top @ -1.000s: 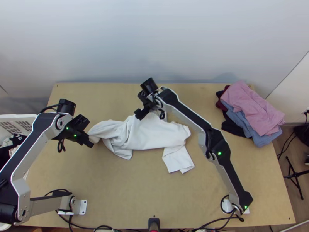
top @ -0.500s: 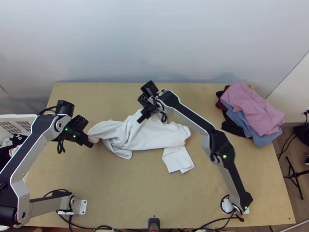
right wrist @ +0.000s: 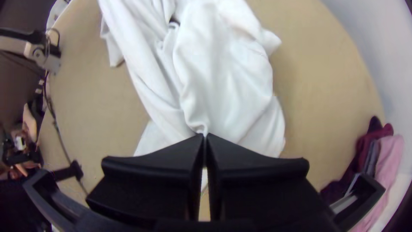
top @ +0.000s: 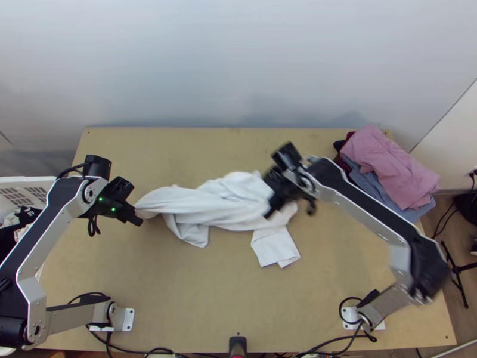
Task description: Fold the t-shirt
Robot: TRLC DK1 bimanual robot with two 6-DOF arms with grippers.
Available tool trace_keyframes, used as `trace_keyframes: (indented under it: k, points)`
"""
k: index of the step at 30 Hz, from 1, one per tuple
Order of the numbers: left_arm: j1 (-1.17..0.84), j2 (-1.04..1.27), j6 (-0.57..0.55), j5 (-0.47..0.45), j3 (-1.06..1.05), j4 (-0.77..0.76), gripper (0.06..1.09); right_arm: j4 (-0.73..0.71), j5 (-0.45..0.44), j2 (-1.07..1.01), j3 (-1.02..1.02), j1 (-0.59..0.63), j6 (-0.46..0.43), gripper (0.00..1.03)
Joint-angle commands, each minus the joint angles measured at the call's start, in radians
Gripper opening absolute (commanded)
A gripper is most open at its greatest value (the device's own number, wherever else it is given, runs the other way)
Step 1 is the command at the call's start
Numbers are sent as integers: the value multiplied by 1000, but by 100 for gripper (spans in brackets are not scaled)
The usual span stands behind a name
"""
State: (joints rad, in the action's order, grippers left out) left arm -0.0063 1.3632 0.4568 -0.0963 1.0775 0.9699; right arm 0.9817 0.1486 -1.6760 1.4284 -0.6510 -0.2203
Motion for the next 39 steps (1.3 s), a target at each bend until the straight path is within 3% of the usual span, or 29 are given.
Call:
trace_keyframes:
  k: [1,2,5,7,17,23,35,39]
  points:
    - [11,4,-6,1,6,-22,12,281,57,220,-244,45,-110,3]
    - [3,5,-9,1,4,-22,12,281,59,231,-267,44,-111,6]
    - [-27,2,-17,1,1,-22,12,287,59,231,-298,47,-102,56]
    - [-46,-12,-27,1,1,-22,12,287,57,217,-290,47,-96,97]
    - [-185,-104,-33,1,-111,-13,12,233,59,65,29,113,7,99]
    - [-127,-130,-41,1,-114,-13,12,199,57,-113,267,40,19,99]
    - [0,-239,-32,1,-131,-8,12,121,48,-357,449,-35,29,96]
    - [37,-256,-23,1,-134,-8,12,72,6,-413,457,-30,36,93]
